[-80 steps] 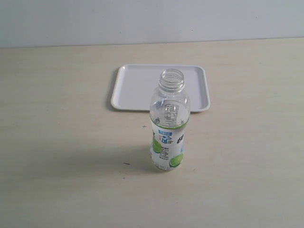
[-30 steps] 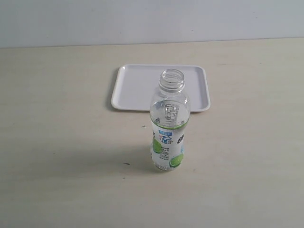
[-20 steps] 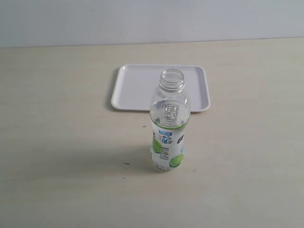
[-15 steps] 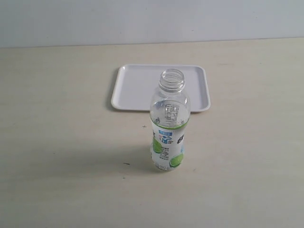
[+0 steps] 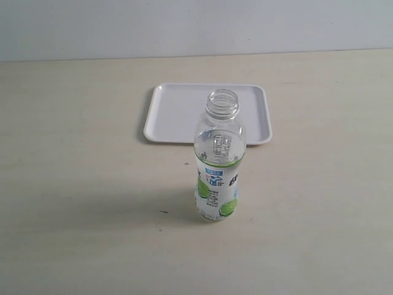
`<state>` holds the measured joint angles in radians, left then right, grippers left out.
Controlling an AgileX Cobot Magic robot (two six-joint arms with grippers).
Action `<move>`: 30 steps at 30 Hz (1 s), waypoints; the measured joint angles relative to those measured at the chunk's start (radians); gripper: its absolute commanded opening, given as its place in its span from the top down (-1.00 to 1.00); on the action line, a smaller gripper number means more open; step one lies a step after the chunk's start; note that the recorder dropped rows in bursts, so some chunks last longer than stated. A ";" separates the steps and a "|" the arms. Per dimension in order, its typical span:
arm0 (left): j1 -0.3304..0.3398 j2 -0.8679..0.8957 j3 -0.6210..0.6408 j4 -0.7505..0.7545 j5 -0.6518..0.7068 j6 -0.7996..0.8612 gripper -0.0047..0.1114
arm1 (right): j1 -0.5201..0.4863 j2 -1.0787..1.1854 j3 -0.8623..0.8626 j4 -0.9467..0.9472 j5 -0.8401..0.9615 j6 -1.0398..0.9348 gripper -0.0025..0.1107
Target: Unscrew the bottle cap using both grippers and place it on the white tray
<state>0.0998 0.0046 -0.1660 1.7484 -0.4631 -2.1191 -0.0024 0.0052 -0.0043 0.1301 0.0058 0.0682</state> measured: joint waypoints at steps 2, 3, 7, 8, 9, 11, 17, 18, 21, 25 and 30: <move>0.000 0.000 0.000 0.000 -0.002 0.000 0.92 | 0.000 0.000 0.000 -0.007 -0.006 0.016 0.96; 0.000 0.000 0.000 0.000 -0.002 0.000 0.92 | 0.000 0.000 0.000 -0.009 -0.006 0.021 0.96; 0.000 0.000 0.000 0.000 -0.002 0.000 0.92 | 0.000 0.000 0.000 -0.013 -0.006 0.027 0.96; 0.000 0.000 0.000 0.000 -0.004 0.000 0.92 | 0.000 0.000 0.000 -0.013 -0.006 0.027 0.96; 0.000 0.000 0.000 0.000 -0.004 0.000 0.92 | 0.000 0.000 0.000 -0.013 -0.006 0.027 0.96; 0.000 0.000 0.000 0.000 -0.004 0.000 0.92 | 0.000 0.000 0.000 -0.013 -0.006 0.029 0.96; -0.031 0.000 0.000 0.000 -0.004 0.000 0.92 | 0.000 0.000 0.000 -0.013 -0.006 0.029 0.96; -0.052 0.000 0.000 0.000 -0.004 0.000 0.92 | 0.000 0.000 0.000 -0.013 -0.006 0.029 0.96; -0.137 0.000 0.000 0.000 -0.004 0.000 0.92 | 0.000 0.000 0.000 -0.013 -0.006 0.029 0.96; -0.221 0.000 0.000 0.000 -0.001 0.018 0.92 | 0.000 0.000 0.000 -0.013 -0.006 0.029 0.96; -0.233 0.000 0.000 -0.072 0.129 0.014 0.92 | 0.000 0.000 0.000 -0.013 -0.006 0.029 0.96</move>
<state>-0.1332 0.0046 -0.1660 1.6766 -0.3345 -2.1055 -0.0024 0.0052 -0.0043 0.1173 0.0000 0.0972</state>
